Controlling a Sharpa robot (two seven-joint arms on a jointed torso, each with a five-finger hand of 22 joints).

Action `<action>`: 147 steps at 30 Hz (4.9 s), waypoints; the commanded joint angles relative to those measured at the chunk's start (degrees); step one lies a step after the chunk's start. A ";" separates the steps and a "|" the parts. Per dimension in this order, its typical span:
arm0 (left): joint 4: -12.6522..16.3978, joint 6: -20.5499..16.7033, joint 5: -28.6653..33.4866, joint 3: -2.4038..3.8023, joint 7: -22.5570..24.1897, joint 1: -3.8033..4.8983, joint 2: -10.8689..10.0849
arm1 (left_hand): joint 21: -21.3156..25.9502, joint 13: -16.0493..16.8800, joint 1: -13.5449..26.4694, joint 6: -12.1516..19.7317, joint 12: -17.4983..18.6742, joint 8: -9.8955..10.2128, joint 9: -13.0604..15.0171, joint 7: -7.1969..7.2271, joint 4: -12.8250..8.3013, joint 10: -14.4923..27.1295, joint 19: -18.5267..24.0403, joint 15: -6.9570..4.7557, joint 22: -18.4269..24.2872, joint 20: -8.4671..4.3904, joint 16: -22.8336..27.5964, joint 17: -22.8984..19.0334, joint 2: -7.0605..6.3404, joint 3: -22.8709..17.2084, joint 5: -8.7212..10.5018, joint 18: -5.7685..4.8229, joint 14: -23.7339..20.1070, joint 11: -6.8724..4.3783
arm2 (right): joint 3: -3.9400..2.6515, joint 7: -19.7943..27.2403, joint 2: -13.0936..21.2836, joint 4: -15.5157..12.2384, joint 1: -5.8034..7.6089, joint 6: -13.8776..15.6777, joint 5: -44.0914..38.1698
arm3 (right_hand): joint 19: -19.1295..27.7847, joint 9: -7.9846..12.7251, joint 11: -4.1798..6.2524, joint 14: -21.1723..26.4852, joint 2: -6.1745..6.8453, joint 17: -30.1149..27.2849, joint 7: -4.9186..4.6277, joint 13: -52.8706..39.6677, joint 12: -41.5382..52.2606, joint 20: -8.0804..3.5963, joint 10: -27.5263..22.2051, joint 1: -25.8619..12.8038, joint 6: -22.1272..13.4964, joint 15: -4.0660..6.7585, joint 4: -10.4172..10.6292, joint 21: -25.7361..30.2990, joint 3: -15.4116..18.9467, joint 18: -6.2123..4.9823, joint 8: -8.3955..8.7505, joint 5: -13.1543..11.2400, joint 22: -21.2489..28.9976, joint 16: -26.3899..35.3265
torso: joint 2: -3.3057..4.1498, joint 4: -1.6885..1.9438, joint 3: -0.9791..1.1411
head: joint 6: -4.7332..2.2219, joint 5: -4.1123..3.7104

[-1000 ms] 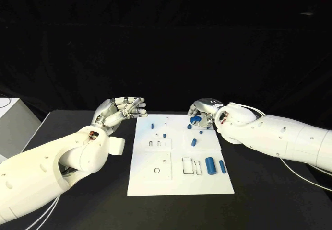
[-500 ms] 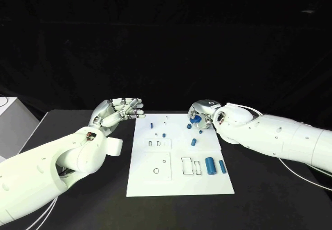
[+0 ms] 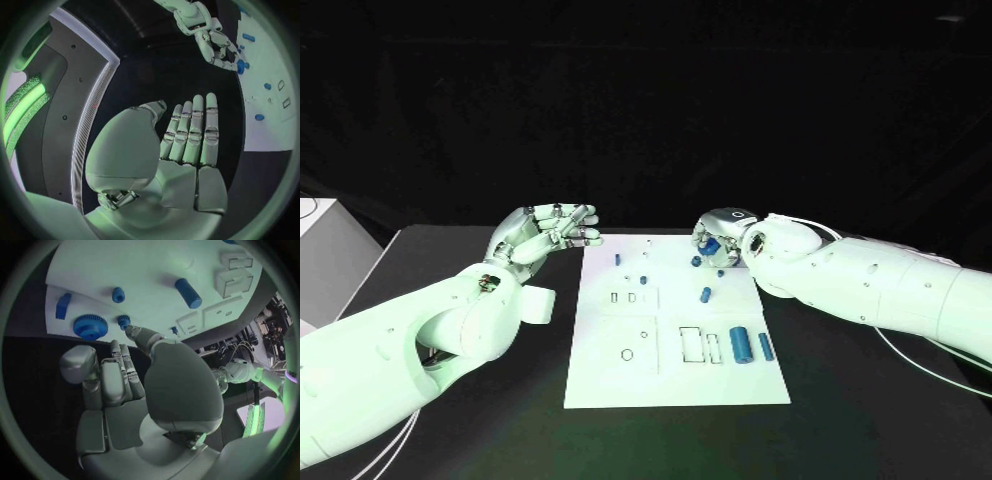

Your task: Assemble the parts on the task board

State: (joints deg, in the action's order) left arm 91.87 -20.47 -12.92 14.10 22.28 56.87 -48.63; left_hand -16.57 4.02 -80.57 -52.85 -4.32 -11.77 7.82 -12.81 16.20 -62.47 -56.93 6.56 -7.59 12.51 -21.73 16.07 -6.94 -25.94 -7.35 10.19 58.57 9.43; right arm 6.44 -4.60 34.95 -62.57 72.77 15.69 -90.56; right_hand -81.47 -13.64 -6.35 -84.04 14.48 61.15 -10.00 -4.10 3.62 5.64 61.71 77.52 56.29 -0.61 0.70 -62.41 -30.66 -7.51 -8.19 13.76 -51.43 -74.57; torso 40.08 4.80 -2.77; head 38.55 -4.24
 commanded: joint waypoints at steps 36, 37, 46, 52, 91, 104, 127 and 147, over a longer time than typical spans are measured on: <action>0.07 0.19 0.08 0.21 -0.30 0.05 -0.32 | -0.37 0.05 -0.07 0.00 0.22 0.22 -0.03 -0.43 -0.08 0.03 -0.27 0.04 -0.14 -0.08 -0.71 0.29 -0.57 -0.54 0.13 0.21 -0.28 0.22 | 0.02 0.20 -1.22 1.57 -0.29 -0.73 0.53 | 0.11 -2.48 1.30 -1.16 -2.65 0.34 0.82 -0.80 0.58 -0.29 7.13 0.62 3.40 0.73 1.45 -2.79 -4.22 1.21 -1.90 0.98 -3.43 -2.20 | 1.28 0.21 -0.21 | 0.30 -0.06; 0.07 0.17 0.08 0.21 -0.34 0.05 -0.32 | -0.37 0.05 -0.07 0.00 0.22 0.22 -0.03 -0.43 -0.08 0.03 -0.27 0.04 -0.14 -0.08 -0.71 0.29 -0.57 -0.54 0.13 0.21 -0.28 0.22 | 0.02 0.24 -1.23 1.56 -0.29 -0.46 0.56 | 0.08 -2.66 1.40 -1.17 -2.81 0.41 0.91 -0.87 0.60 -0.37 7.51 0.78 3.57 0.81 1.34 -2.97 -4.45 1.23 -2.05 0.87 -3.66 -2.30 | 1.30 0.22 -0.20 | 0.29 -0.08; 0.01 0.12 0.08 0.21 -0.54 0.05 -0.25 | -0.41 0.06 -0.13 -0.02 0.21 0.20 -0.02 -0.44 -0.11 0.03 -0.27 0.04 -0.16 -0.09 -0.83 0.36 -0.51 -0.62 0.11 0.21 -0.34 0.22 | 0.02 0.00 -1.71 1.94 -0.29 0.21 0.81 | 0.03 -3.09 1.62 -1.17 -3.07 0.41 1.10 -1.02 0.59 -0.54 8.27 0.95 3.96 0.99 1.12 -3.38 -4.80 1.31 -2.42 0.55 -4.23 -2.43 | 1.46 0.29 -0.24 | 0.08 -0.17; -0.14 0.08 0.08 0.21 -0.65 0.05 -0.20 | -0.45 0.07 -0.17 -0.02 0.20 0.18 -0.01 -0.45 -0.13 0.02 -0.26 0.04 -0.18 -0.10 -0.93 0.43 -0.49 -0.69 0.11 0.20 -0.40 0.22 | 0.02 -0.62 -1.92 2.08 -0.32 0.98 0.82 | 0.07 -3.17 1.61 -1.15 -2.95 0.31 1.09 -1.03 0.52 -0.56 8.30 0.81 3.94 0.99 1.15 -3.32 -4.75 1.29 -2.44 0.43 -4.15 -2.42 | 1.52 0.27 -0.26 | 0.04 -0.20; -0.63 0.13 0.08 0.22 -0.90 0.05 0.05 | -0.49 0.08 -0.20 0.02 0.21 0.18 -0.01 -0.49 -0.15 0.05 -0.21 0.06 -0.20 -0.10 -1.07 0.53 -0.53 -0.73 0.12 0.19 -0.54 0.25 | 0.16 -1.85 -2.93 2.42 -0.86 2.22 -0.14 | 0.53 -4.32 1.34 -0.93 -1.89 -0.42 0.90 -0.60 0.43 -0.25 7.56 -0.33 3.12 0.72 1.35 -3.31 -5.49 1.22 -2.35 0.63 -4.38 -2.63 | 1.83 0.31 -0.33 | 0.14 -0.24; -0.87 0.04 0.09 0.22 -1.15 0.05 -0.02 | -0.53 0.08 -0.20 0.03 0.20 0.16 -0.01 -0.50 -0.14 0.05 -0.18 0.07 -0.21 -0.10 -1.19 0.61 -0.51 -0.78 0.12 0.19 -0.62 0.26 | -0.18 -4.53 -1.77 -0.82 -0.78 6.86 2.31 | -0.08 -6.13 2.62 -1.28 -2.99 0.64 2.23 -1.43 0.82 -1.11 10.92 -0.97 5.43 1.72 1.70 -4.72 -4.91 1.51 -4.37 2.28 -6.42 -3.54 | 1.81 0.36 -0.40 | 0.10 -0.07; -0.58 0.01 0.05 0.23 -1.14 0.05 -0.06 | -0.58 0.10 -0.23 0.03 0.19 0.13 0.00 -0.51 -0.15 0.04 -0.15 0.07 -0.24 -0.10 -1.35 0.71 -0.47 -0.87 0.10 0.19 -0.72 0.26 | -0.83 -7.40 -8.32 3.01 -0.13 13.85 1.30 | -0.30 -6.49 2.70 -1.41 -2.44 1.08 2.28 -1.51 0.55 -1.29 11.12 -0.98 5.31 1.85 1.36 -5.11 -4.64 1.60 -4.53 2.73 -6.96 -3.87 | 2.21 0.90 -0.83 | -0.18 0.14; 0.47 -0.08 -0.15 0.29 -1.27 0.11 -0.54 | -0.64 0.10 -0.32 0.05 0.18 0.11 0.01 -0.50 -0.22 0.05 -0.13 0.06 -0.27 -0.11 -1.51 0.81 -0.51 -0.94 0.10 0.19 -0.81 0.25 | -0.83 -7.52 -11.10 6.52 -0.14 13.24 0.64 | -0.29 -6.58 2.58 -1.37 -2.25 0.94 2.16 -1.48 0.24 -1.29 10.88 -1.24 4.88 1.79 1.45 -5.01 -4.55 1.59 -4.39 2.81 -6.83 -3.87 | 3.02 2.19 -1.67 | -0.62 -0.06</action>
State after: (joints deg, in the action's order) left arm 92.07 -20.66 -12.96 14.32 20.78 56.91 -49.19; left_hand -17.03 4.03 -80.78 -52.85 -4.32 -11.77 7.83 -12.80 15.88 -62.47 -56.93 6.56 -7.80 12.51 -23.06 16.83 -7.14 -26.57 -7.35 10.18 58.15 9.43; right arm 5.63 -12.05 24.00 -56.27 72.60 29.14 -88.94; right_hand -81.75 -20.14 -3.72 -83.93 11.99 62.17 -7.75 -5.57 4.15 4.52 72.38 76.38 61.20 0.74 2.23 -67.34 -35.49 -6.65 -12.22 16.18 -58.33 -78.22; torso 42.90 6.76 -4.28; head 37.99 -4.26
